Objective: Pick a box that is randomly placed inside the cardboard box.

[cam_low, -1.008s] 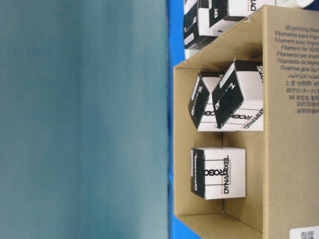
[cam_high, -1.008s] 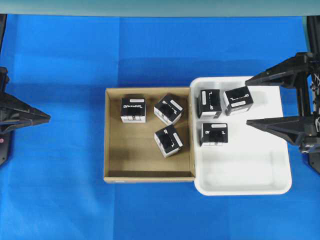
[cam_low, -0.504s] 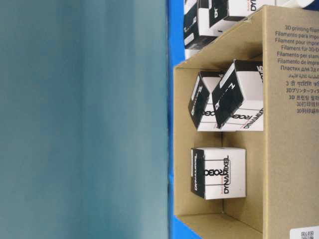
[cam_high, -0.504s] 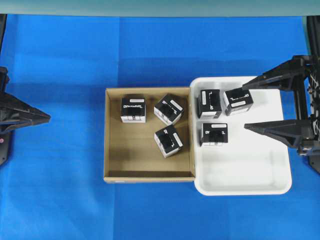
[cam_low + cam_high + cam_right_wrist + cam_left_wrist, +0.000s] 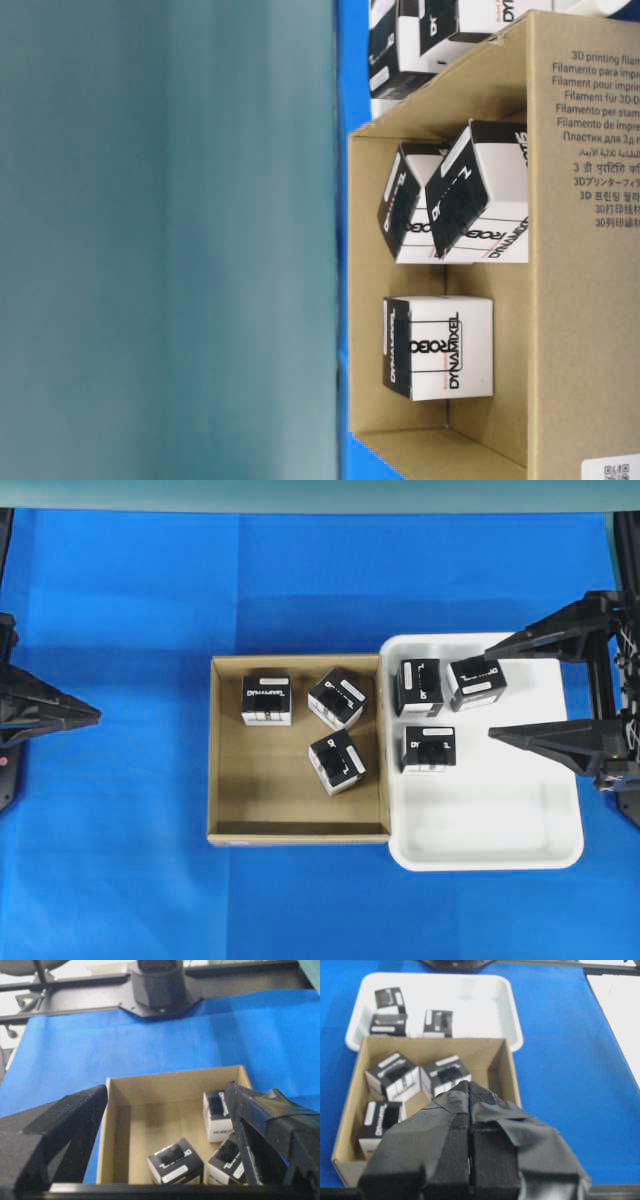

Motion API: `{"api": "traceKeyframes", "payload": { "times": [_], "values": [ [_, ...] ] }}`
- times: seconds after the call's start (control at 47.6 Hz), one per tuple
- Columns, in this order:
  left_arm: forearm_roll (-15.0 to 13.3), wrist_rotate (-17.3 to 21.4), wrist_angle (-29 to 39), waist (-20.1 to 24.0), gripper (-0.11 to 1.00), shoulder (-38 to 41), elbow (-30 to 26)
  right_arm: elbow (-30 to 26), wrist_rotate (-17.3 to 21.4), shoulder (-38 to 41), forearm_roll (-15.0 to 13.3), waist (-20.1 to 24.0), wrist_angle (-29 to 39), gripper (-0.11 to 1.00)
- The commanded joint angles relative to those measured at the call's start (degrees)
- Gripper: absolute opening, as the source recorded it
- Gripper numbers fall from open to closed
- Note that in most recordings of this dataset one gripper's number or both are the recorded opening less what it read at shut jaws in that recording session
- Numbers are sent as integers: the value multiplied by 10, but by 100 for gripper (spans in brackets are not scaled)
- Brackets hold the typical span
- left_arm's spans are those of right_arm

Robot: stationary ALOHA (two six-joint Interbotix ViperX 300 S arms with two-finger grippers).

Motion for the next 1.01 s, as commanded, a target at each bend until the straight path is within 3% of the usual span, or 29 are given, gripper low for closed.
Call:
{"api": "traceKeyframes", "payload": {
  "times": [0.0,0.252,0.987],
  "values": [
    [2,1,-5,1,-7,4,-15,-3,0,3,2,2,-7,95],
    [2,1,-2,2,-7,3,-14,-3,0,3,2,2,-35,95],
    [2,-1,-2,16,-7,1,-13,-2,-1,10,2,2,-33,95]
  ]
}}
